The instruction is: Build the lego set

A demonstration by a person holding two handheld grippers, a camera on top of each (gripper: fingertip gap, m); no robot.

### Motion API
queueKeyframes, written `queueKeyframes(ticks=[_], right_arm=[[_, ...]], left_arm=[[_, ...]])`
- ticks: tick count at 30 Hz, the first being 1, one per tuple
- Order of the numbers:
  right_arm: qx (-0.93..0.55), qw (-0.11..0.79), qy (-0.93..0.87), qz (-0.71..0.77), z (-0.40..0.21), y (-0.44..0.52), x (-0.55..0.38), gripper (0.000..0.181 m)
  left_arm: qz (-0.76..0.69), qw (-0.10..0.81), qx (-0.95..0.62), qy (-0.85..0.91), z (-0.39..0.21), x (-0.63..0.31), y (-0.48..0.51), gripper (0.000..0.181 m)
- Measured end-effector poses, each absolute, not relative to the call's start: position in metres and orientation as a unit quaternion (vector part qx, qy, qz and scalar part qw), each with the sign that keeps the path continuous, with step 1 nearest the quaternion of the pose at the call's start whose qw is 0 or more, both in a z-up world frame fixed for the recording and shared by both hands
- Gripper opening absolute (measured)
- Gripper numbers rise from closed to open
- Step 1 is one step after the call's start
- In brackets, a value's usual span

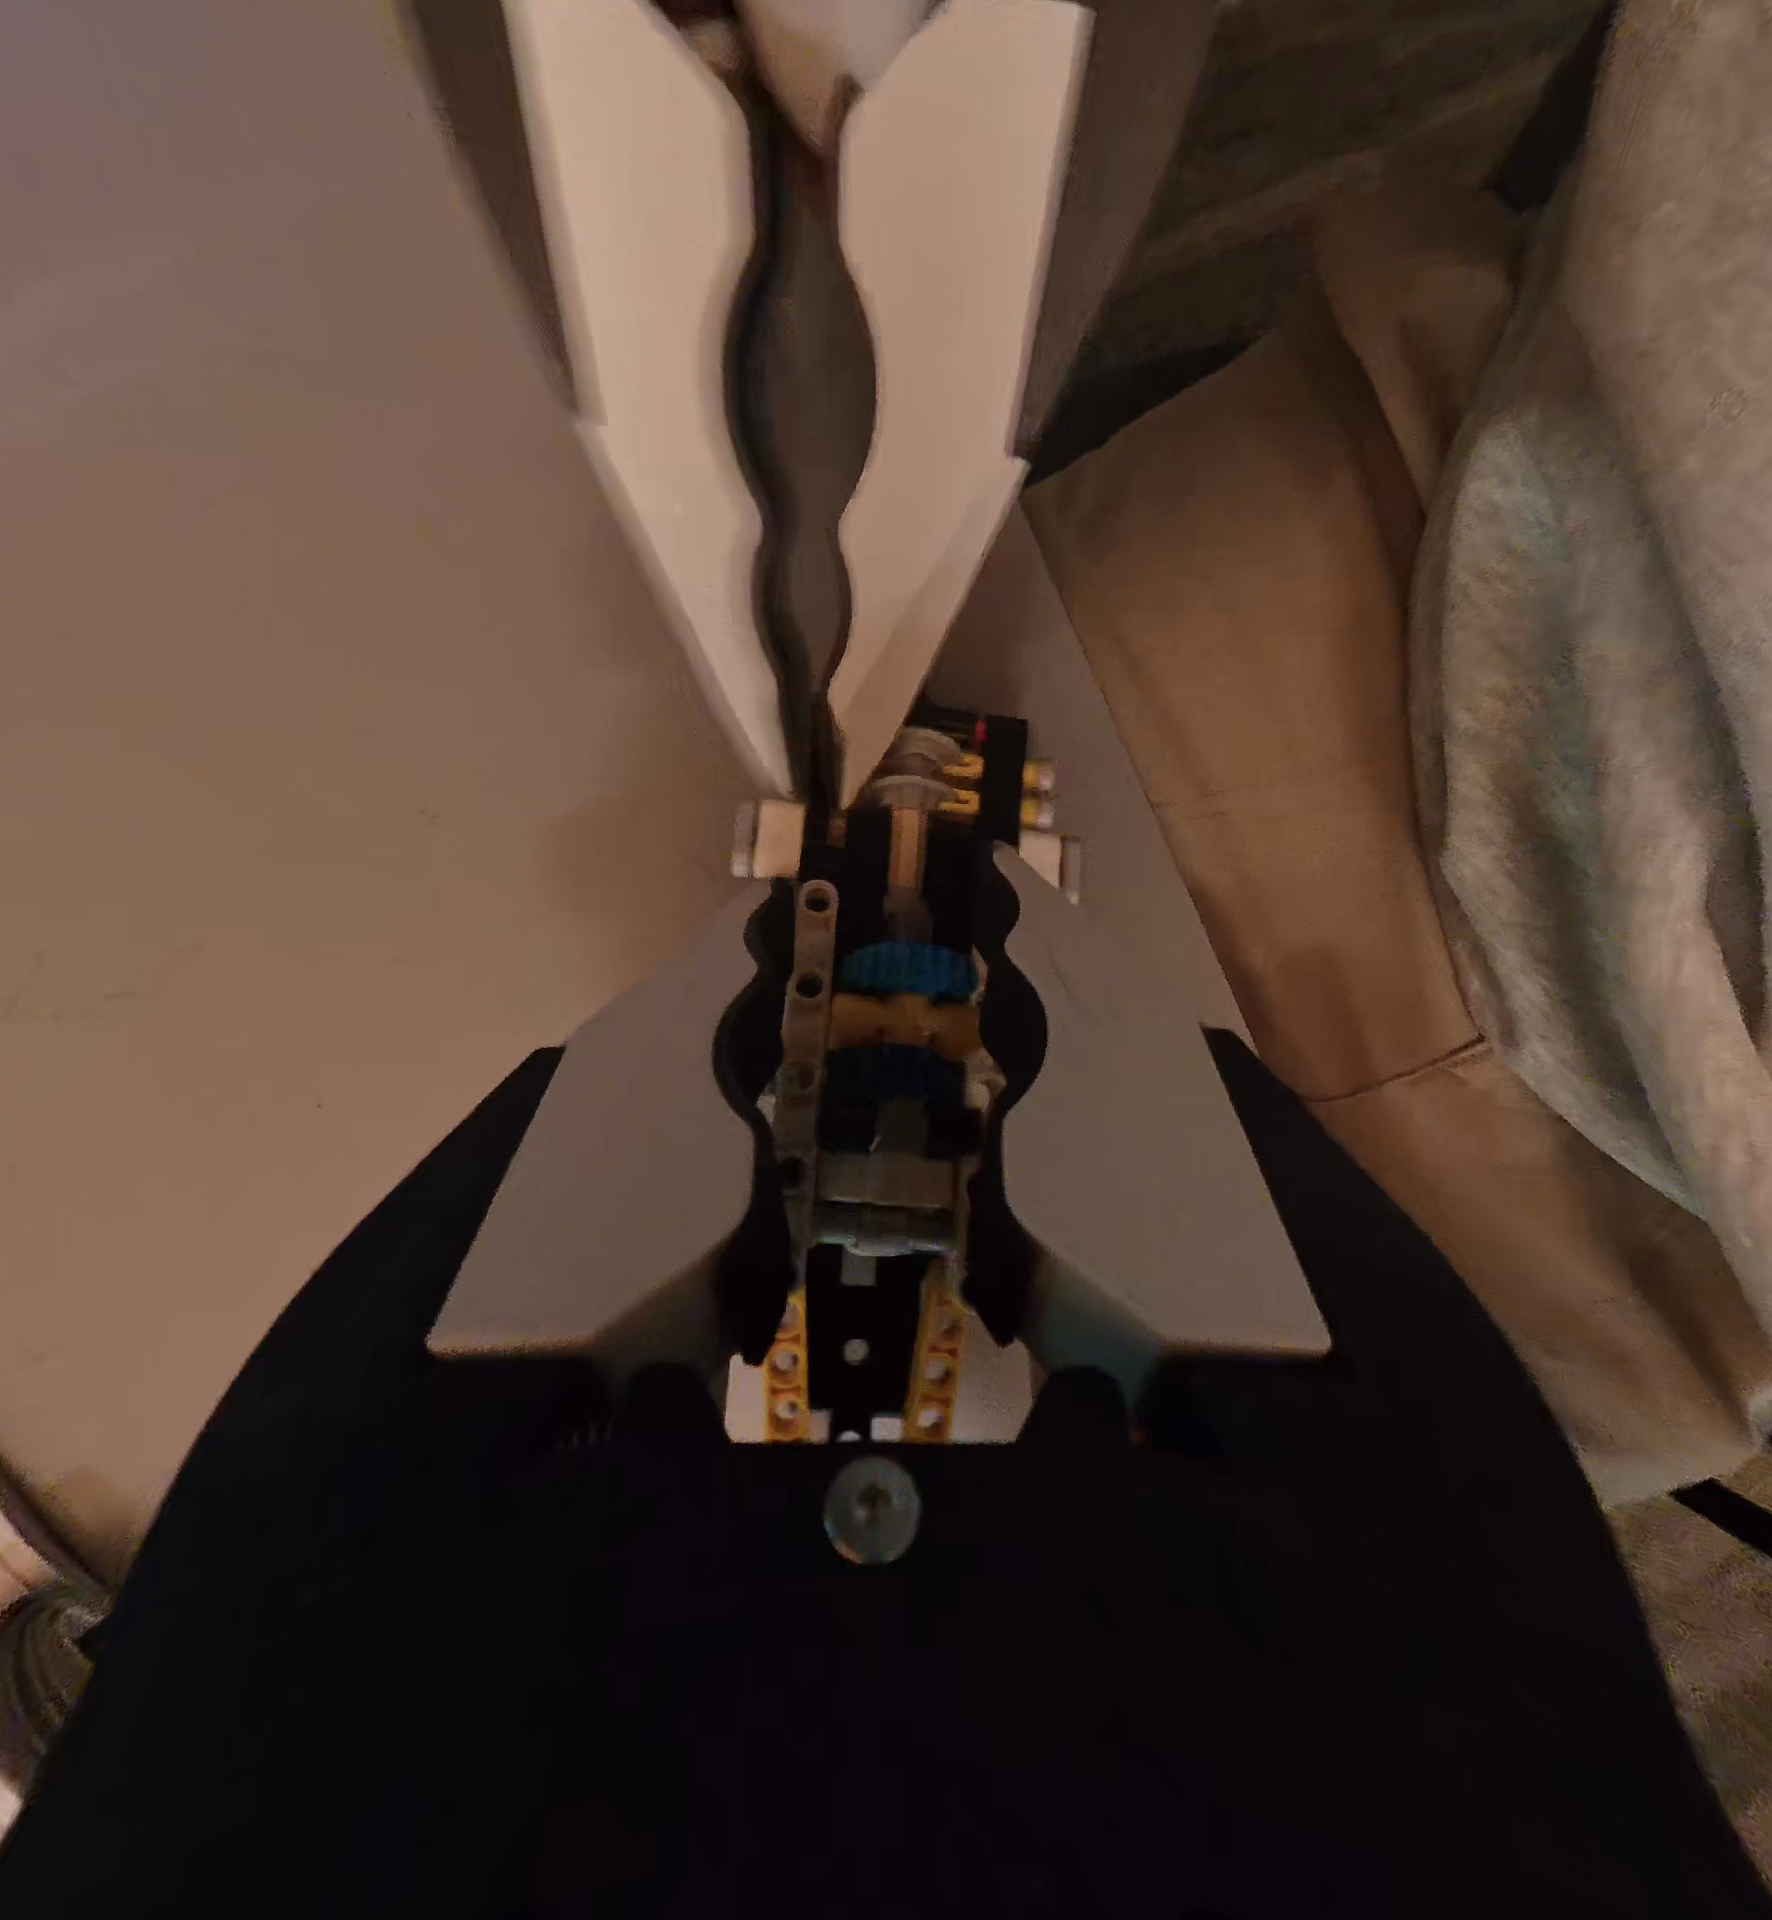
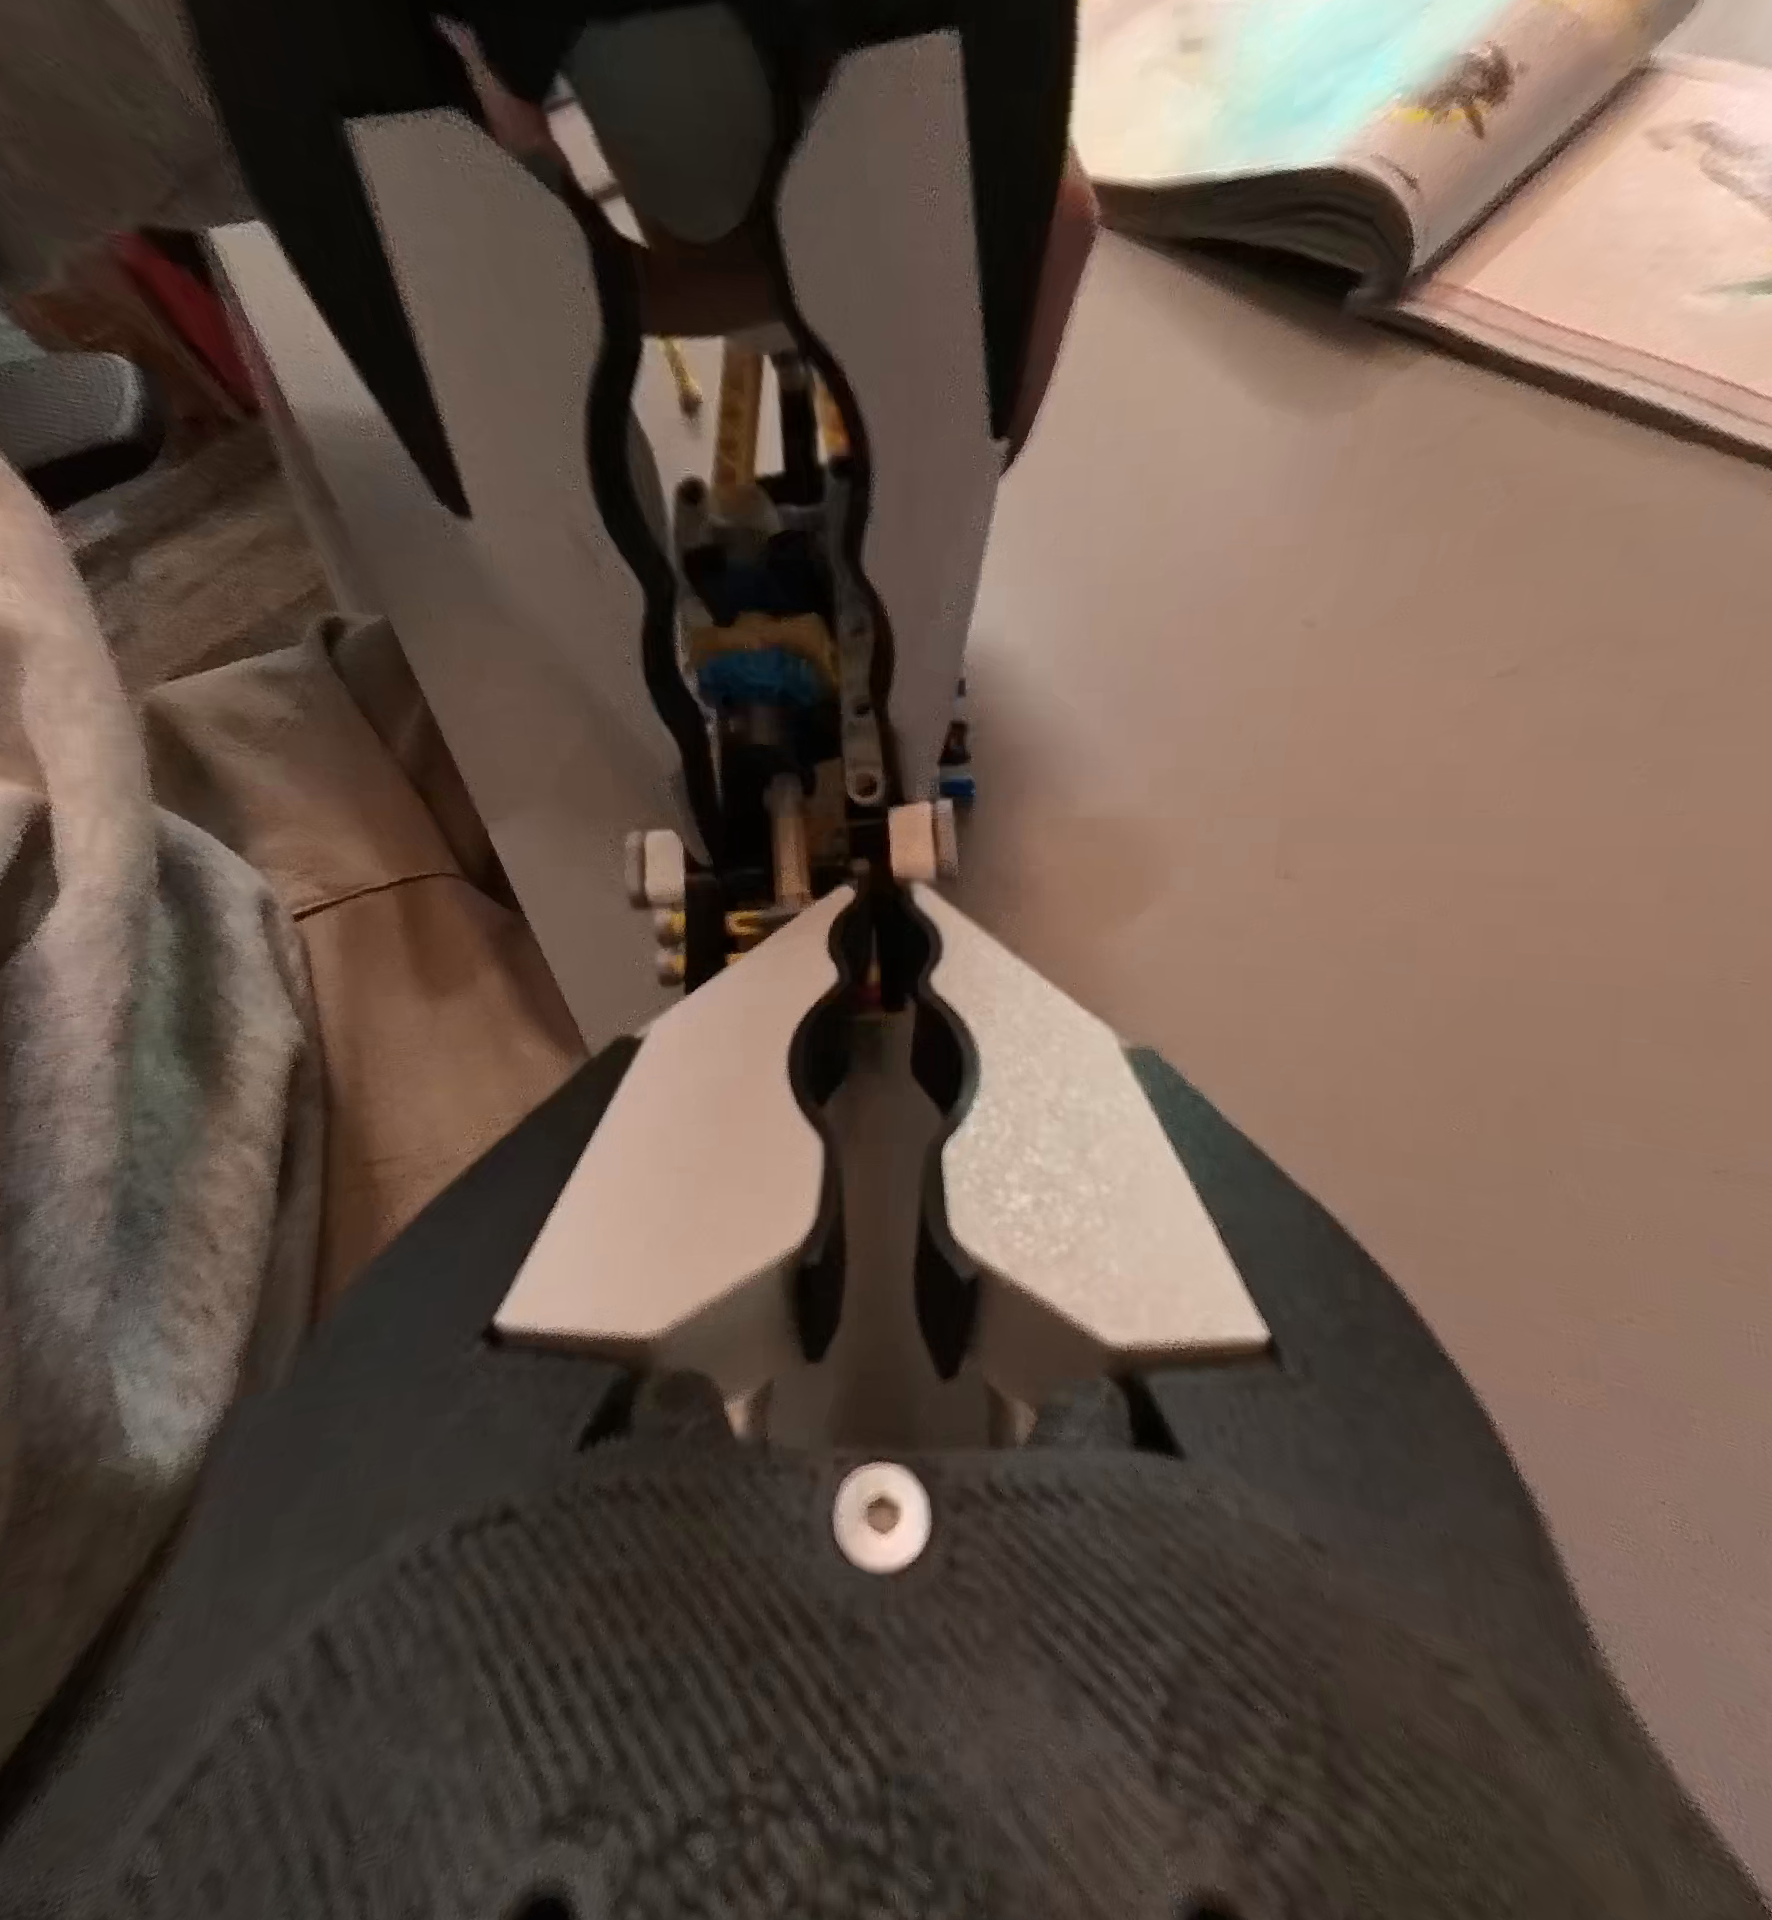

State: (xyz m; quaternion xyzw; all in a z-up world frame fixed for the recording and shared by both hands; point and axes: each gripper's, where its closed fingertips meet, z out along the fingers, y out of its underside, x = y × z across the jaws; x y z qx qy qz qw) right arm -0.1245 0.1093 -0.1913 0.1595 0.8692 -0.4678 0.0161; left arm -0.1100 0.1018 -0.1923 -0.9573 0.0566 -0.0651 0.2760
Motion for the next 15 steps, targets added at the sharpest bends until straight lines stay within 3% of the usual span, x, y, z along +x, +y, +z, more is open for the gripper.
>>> queueKeyframes(ticks=[4,15], right_arm=[[0.147,-0.021,0.872,-0.467,-0.1903,0.1084,-0.125,0.002],[0.17,-0.019,0.864,-0.473,-0.1897,0.1087,-0.1265,0.001]], left_arm=[[-0.068,0.28,-0.956,0.053,-0.192,-0.1102,0.1016,0.035],[-0.076,0.284,-0.955,0.048,-0.1916,-0.1108,0.1024,0.034]])
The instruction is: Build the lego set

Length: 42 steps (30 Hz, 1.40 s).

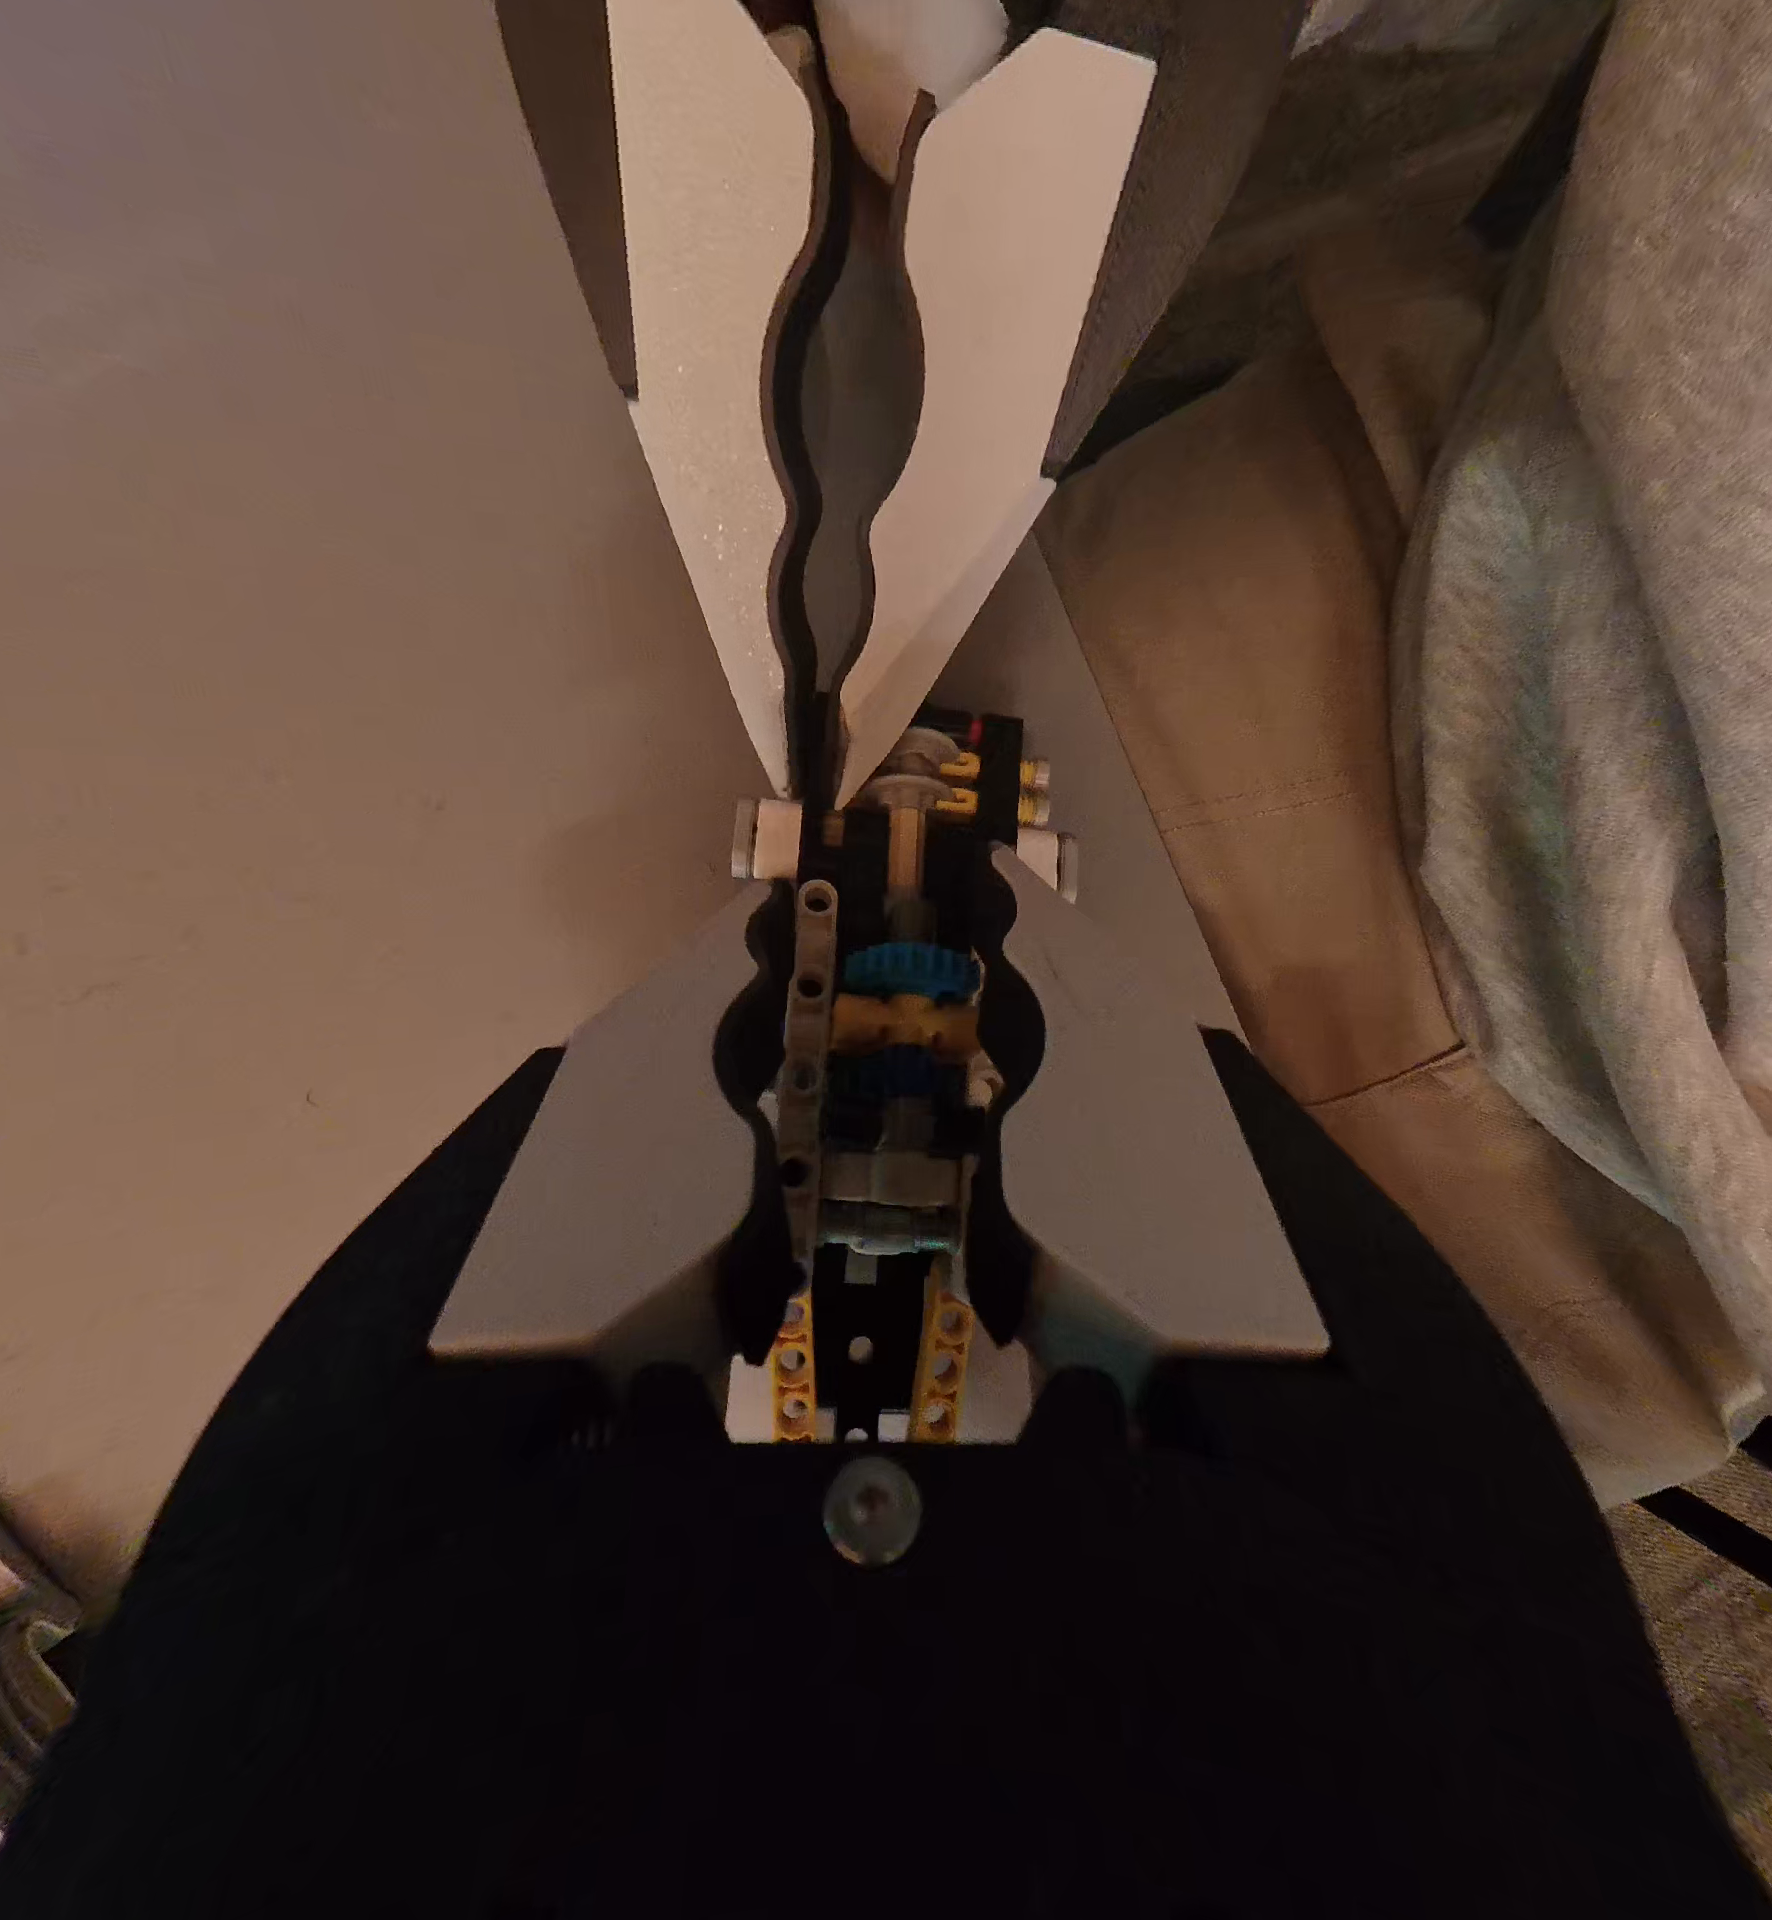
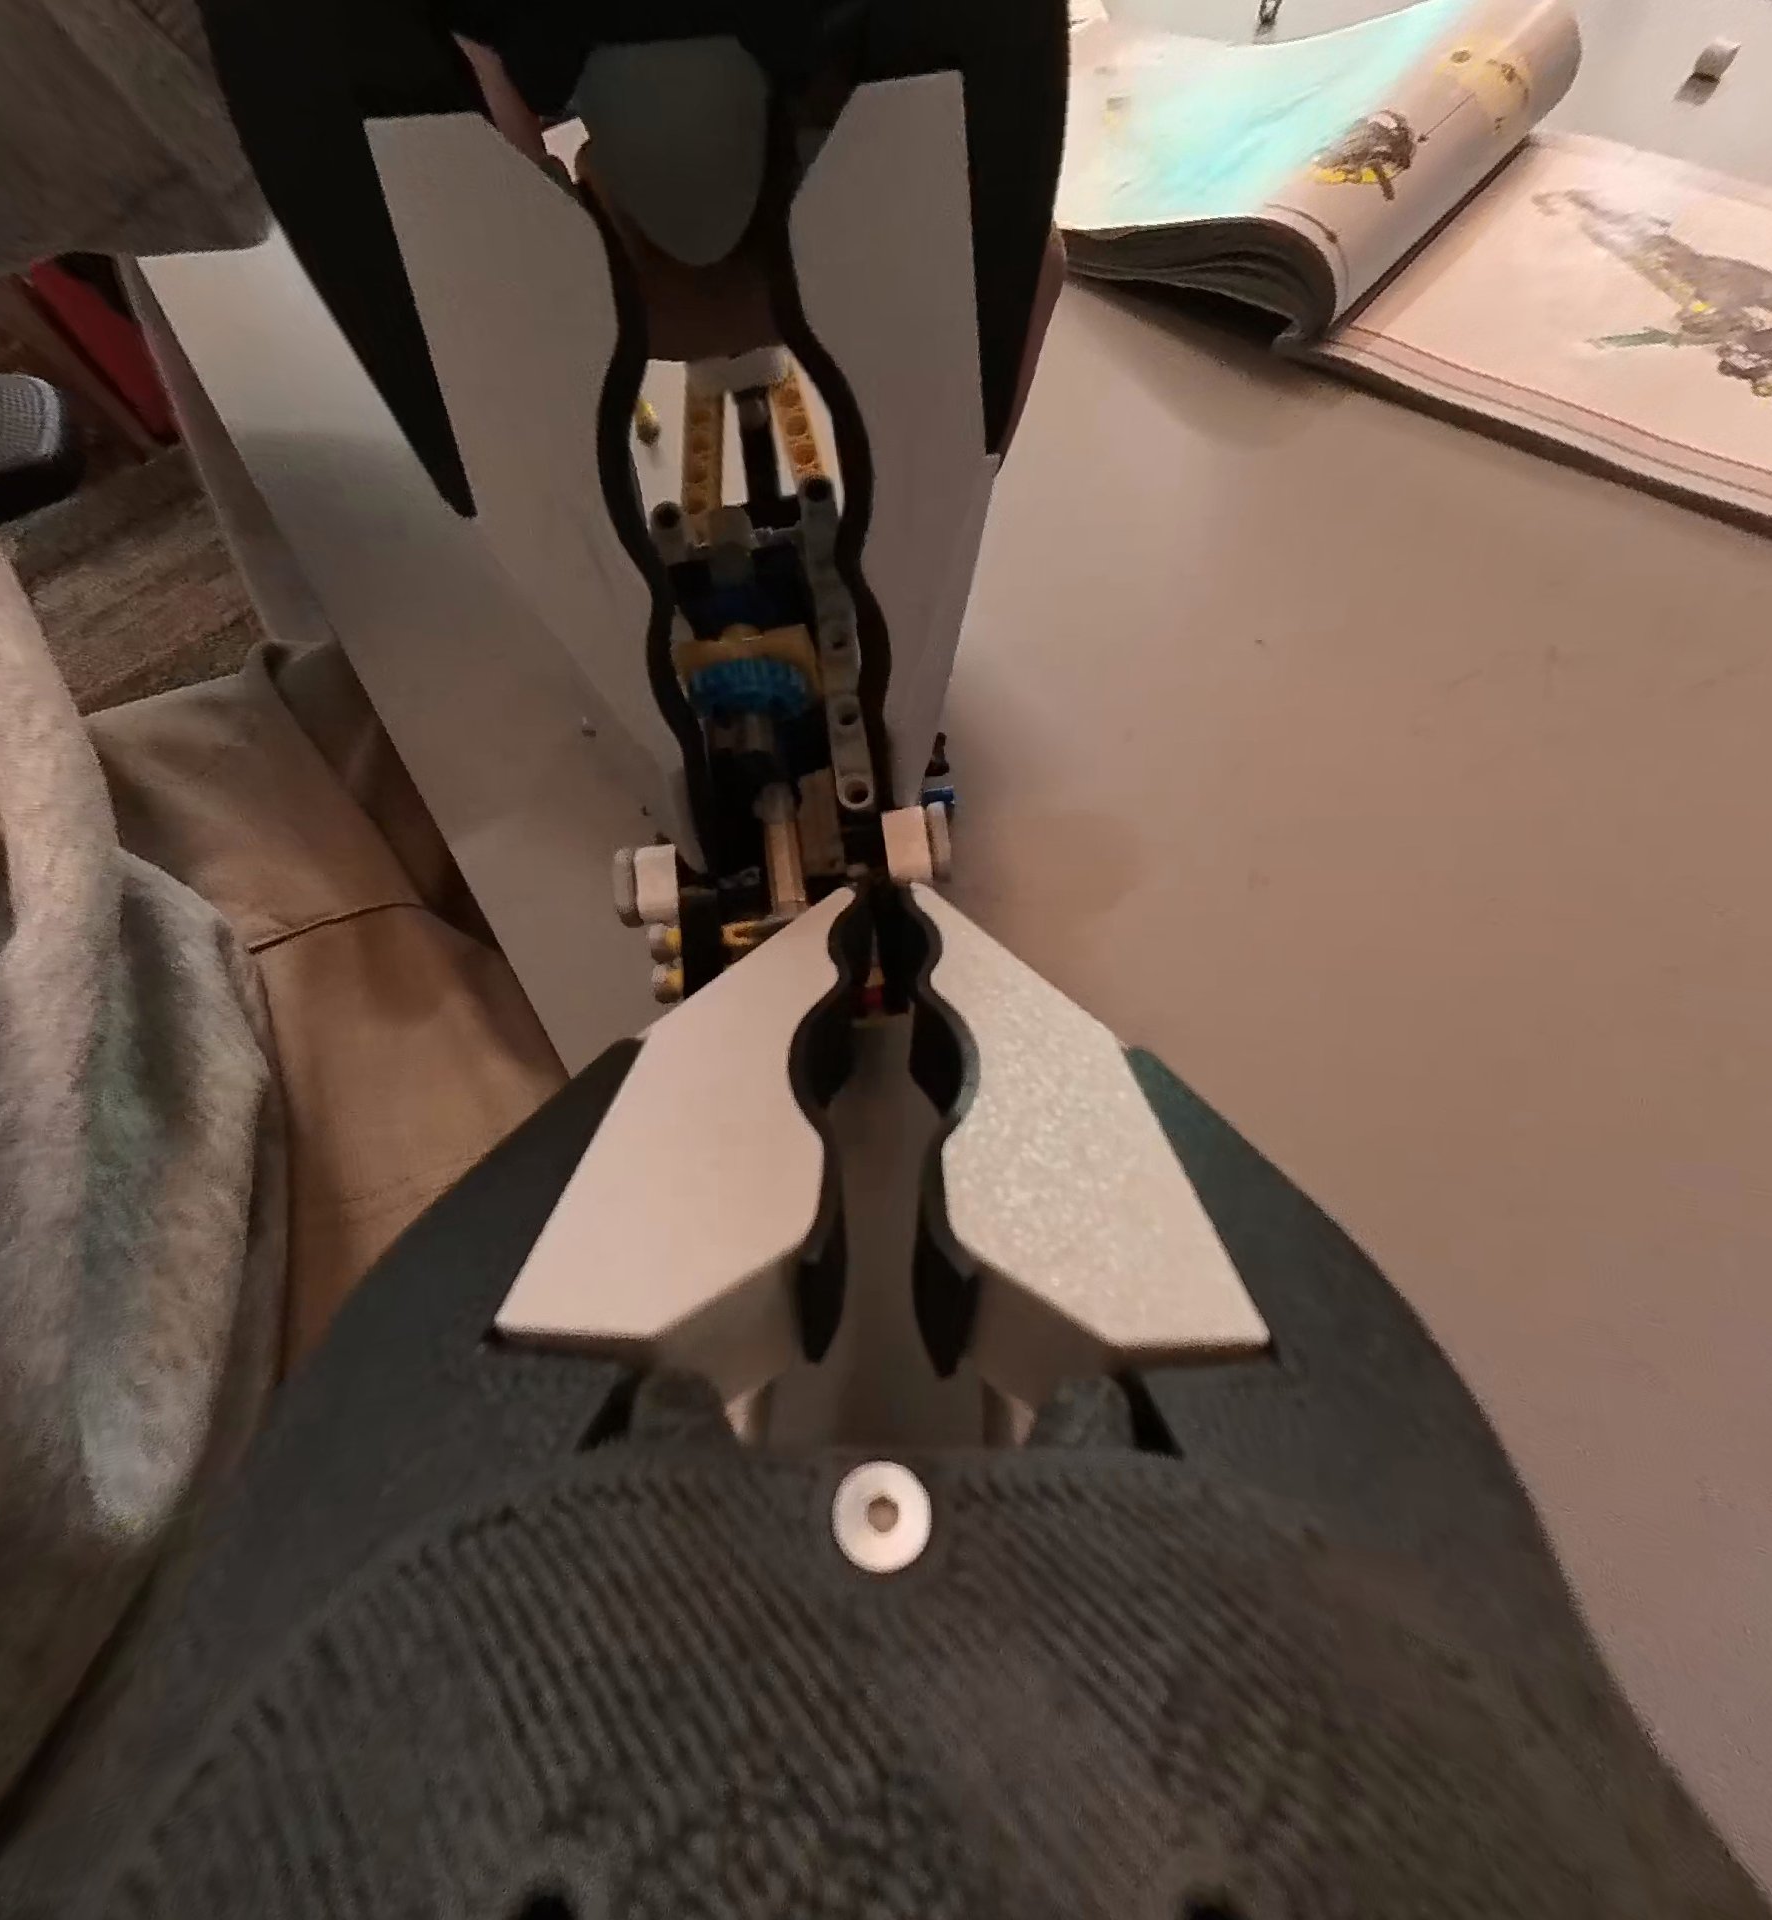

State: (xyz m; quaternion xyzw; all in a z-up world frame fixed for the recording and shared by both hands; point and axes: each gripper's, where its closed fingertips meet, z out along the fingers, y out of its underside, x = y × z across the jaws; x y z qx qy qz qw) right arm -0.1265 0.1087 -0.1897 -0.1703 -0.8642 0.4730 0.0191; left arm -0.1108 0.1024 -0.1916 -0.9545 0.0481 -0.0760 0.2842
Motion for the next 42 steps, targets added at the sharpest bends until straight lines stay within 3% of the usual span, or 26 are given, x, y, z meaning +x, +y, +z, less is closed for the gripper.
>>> queueKeyframes(ticks=[14,19,23,25,42], right_arm=[[-0.18,0.021,-0.858,0.481,-0.188,0.11,-0.128,0.002],[-0.162,-0.004,-0.823,0.545,-0.164,0.12,-0.124,0.029],[-0.162,-0.024,-0.806,0.569,-0.164,0.123,-0.12,0.069],[-0.148,-0.025,-0.822,0.549,-0.171,0.119,-0.114,0.074],[-0.126,0.013,-0.874,0.47,-0.2,0.111,-0.109,0.061]], left_arm=[[-0.066,0.29,-0.953,0.05,-0.191,-0.113,0.104,0.035],[-0.063,0.29,-0.954,0.049,-0.19,-0.113,0.105,0.035],[-0.063,0.294,-0.953,0.048,-0.19,-0.113,0.104,0.035],[-0.064,0.298,-0.951,0.046,-0.189,-0.113,0.104,0.035],[-0.065,0.322,-0.944,0.036,-0.188,-0.115,0.101,0.035]])
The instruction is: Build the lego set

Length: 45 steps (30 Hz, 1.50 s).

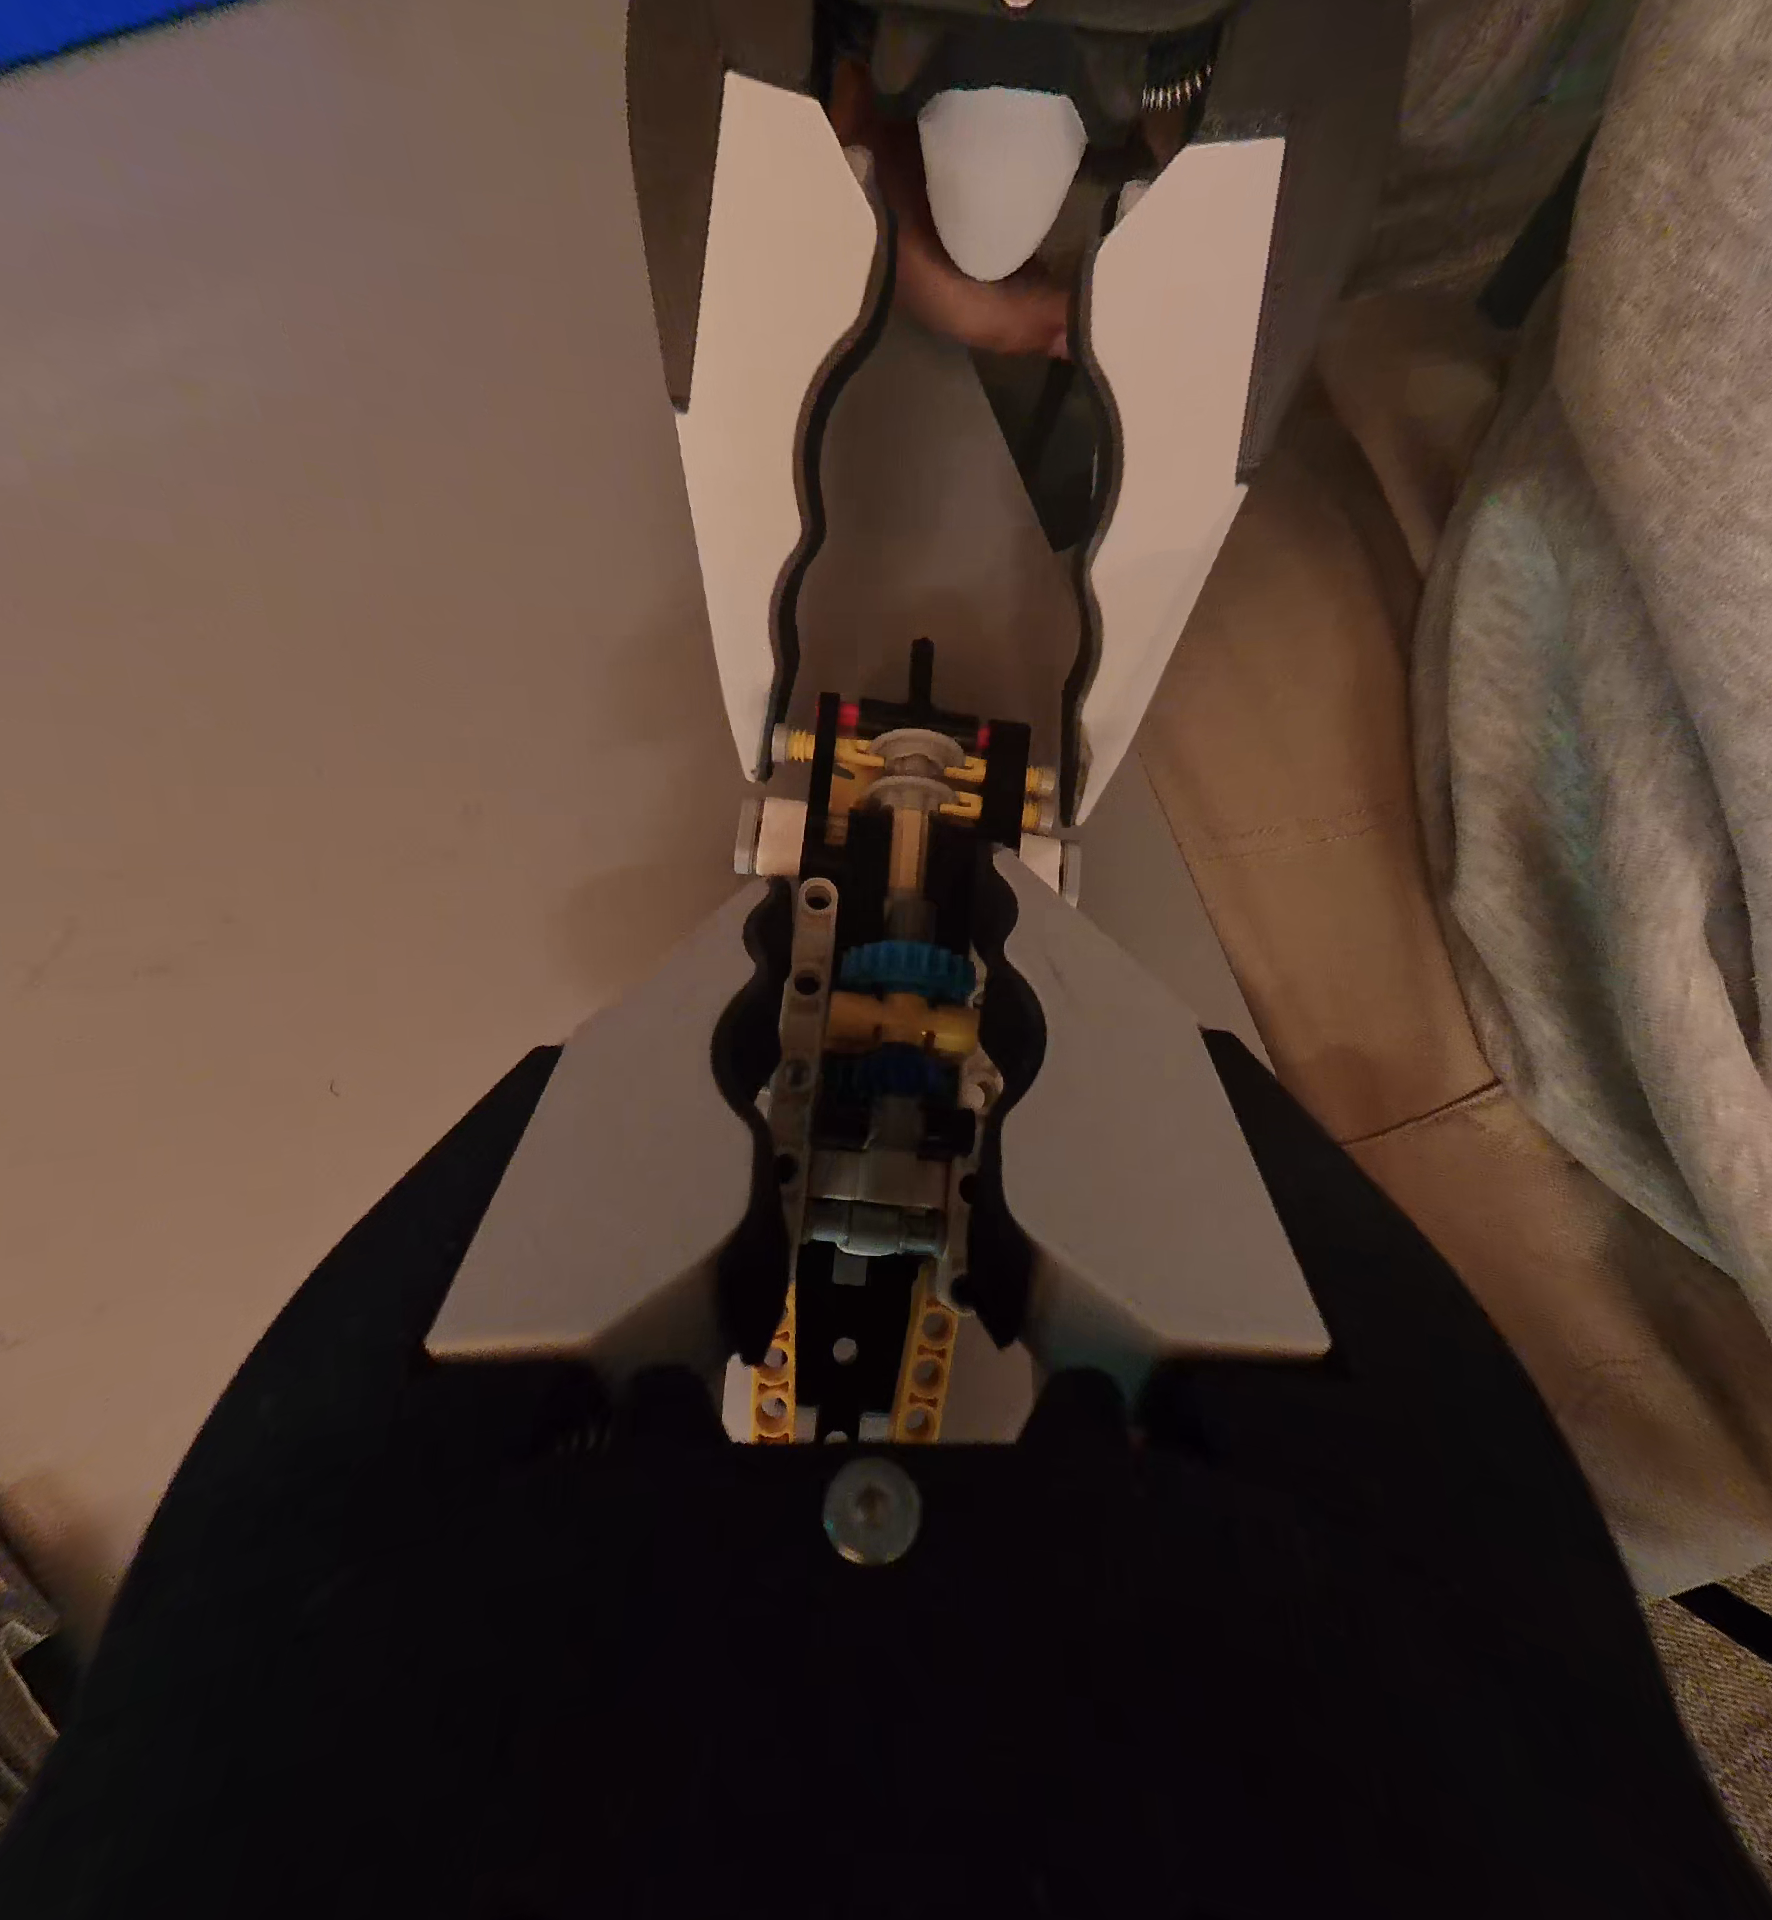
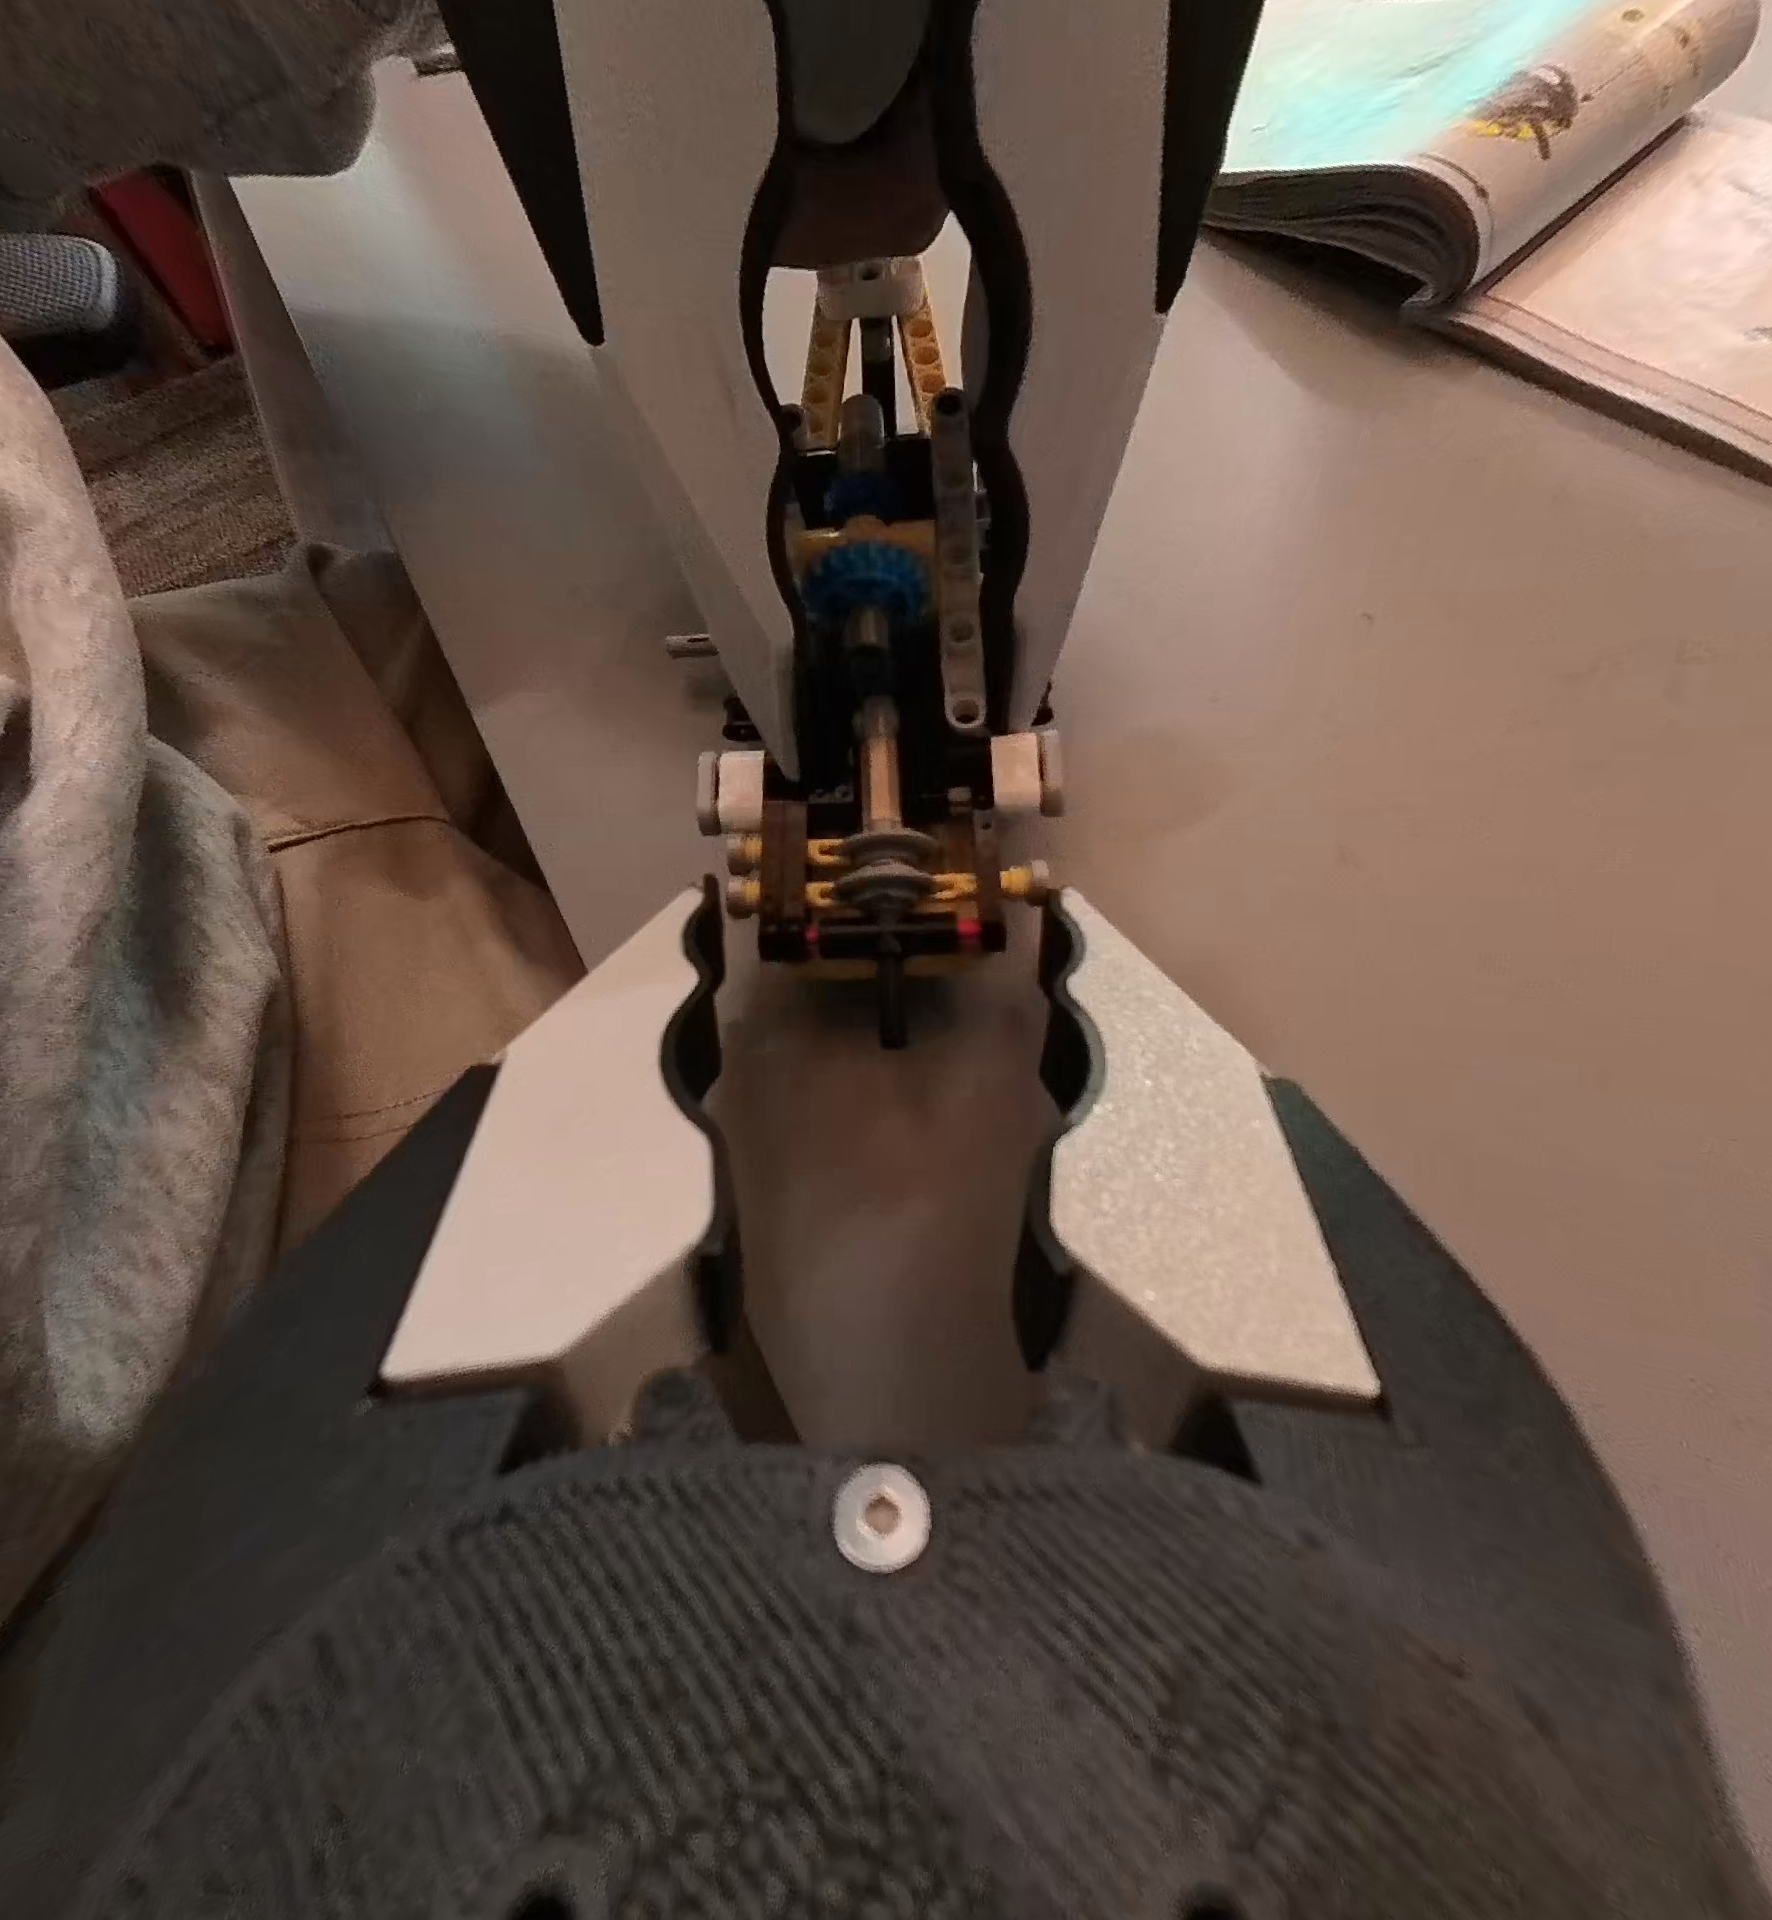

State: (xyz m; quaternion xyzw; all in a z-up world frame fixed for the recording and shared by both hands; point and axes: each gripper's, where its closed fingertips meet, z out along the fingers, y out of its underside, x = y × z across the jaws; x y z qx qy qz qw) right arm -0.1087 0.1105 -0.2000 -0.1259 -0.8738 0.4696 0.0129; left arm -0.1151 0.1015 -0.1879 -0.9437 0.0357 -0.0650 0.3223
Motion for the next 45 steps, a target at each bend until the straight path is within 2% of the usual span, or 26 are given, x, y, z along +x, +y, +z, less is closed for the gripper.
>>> queueKeyframes(ticks=[45], right_arm=[[-0.122,-0.004,-0.883,0.452,-0.2022,0.1126,-0.106,0.056]], left_arm=[[-0.062,0.324,-0.943,0.037,-0.1893,-0.1142,0.0999,0.035]])
